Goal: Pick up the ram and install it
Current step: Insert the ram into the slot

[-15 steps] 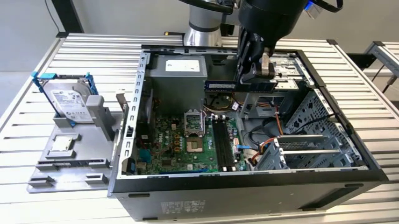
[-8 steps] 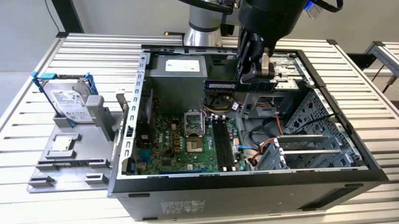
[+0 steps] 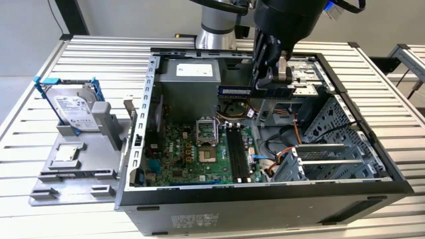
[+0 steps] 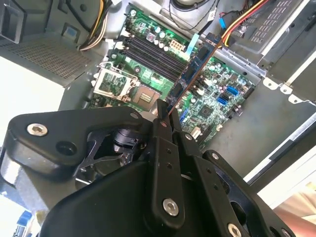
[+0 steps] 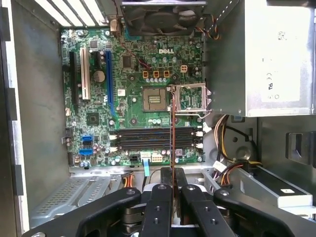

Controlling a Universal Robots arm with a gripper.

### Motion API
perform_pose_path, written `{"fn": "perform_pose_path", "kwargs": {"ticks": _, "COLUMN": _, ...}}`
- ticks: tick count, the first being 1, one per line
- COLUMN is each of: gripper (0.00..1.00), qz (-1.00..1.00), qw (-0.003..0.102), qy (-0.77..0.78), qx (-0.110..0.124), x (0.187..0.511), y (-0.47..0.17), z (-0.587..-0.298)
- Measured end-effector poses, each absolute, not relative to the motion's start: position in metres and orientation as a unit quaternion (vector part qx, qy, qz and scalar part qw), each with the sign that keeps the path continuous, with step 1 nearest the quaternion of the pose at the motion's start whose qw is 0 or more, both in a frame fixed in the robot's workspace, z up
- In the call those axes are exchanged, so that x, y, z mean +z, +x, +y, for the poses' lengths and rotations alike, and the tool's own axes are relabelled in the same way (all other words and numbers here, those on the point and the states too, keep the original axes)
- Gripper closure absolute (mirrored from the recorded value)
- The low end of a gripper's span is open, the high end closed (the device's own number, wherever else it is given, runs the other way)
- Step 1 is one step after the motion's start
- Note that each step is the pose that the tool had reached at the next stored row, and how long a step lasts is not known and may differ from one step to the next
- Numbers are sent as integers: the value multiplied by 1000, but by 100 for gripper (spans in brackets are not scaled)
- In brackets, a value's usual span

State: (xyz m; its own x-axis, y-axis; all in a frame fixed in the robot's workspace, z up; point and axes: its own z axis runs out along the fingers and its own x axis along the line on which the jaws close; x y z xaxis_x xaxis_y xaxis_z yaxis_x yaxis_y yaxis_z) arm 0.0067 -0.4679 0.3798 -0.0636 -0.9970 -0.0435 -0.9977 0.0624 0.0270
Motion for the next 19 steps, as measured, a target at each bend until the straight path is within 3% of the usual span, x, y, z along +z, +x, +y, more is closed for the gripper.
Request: {"fn": "perform_pose_path", "kwargs": {"ticks": 19, "gripper": 100, "qz": 795, "qw": 9, "qy": -606, "qx": 24, "x": 380, "y": 7, "z": -468}}
